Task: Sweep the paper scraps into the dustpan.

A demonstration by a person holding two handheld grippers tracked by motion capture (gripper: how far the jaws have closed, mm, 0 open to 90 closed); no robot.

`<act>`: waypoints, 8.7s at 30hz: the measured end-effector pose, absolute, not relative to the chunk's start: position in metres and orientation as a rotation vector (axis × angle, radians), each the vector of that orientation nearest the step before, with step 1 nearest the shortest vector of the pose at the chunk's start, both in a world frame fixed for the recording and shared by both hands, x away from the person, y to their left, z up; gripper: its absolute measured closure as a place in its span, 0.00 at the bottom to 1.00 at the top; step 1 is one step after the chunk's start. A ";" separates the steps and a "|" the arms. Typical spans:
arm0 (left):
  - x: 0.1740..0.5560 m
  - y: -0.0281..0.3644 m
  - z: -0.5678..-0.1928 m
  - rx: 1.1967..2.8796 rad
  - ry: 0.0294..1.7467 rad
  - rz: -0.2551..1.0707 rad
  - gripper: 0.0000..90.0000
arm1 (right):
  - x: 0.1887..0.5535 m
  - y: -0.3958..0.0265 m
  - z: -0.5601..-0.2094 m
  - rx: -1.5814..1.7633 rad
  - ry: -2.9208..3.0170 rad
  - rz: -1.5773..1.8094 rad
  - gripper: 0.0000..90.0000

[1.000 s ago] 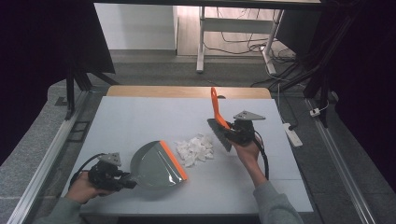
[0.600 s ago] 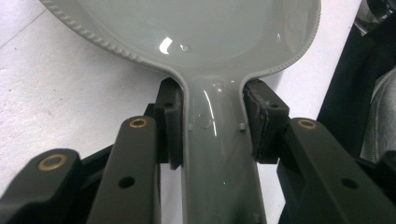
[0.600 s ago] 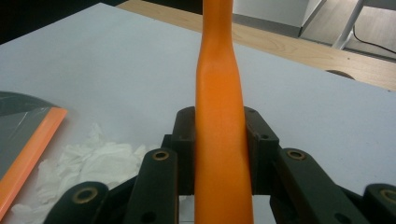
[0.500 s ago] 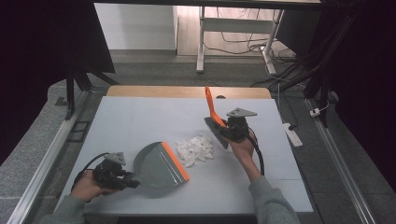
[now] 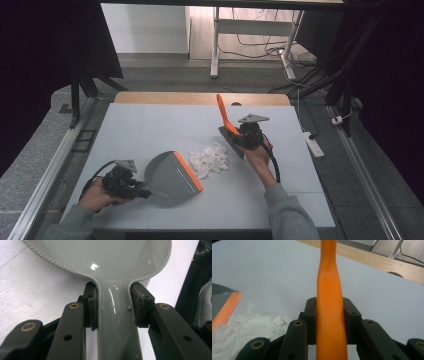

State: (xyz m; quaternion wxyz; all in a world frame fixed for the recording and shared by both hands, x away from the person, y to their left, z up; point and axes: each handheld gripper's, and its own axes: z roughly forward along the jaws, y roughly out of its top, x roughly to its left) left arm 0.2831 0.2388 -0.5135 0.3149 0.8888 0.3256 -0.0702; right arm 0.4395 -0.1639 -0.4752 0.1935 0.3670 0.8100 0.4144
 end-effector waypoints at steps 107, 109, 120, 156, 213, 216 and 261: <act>0.281 0.232 -0.514 2.337 0.855 -0.197 0.68 | 0.425 -0.059 -0.492 0.906 2.481 1.103 0.78; 0.281 0.232 -0.514 2.336 0.855 -0.197 0.68 | 0.421 -0.054 -0.493 0.881 2.491 1.104 0.78; 0.281 0.232 -0.514 2.336 0.857 -0.196 0.68 | 0.397 -0.038 -0.495 0.818 2.540 1.161 0.78; 0.280 0.231 -0.514 2.339 0.862 -0.191 0.68 | 0.380 -0.090 -0.467 0.894 2.420 1.266 0.78; 0.276 0.229 -0.515 2.330 0.869 -0.195 0.68 | 0.361 -0.096 -0.466 0.961 2.471 1.321 0.78; 0.276 0.228 -0.516 2.330 0.871 -0.194 0.68 | 0.365 -0.102 -0.471 1.031 2.476 1.365 0.78; 0.273 0.222 -0.515 2.338 0.871 -0.189 0.68 | 0.384 -0.075 -0.492 1.066 2.429 1.112 0.78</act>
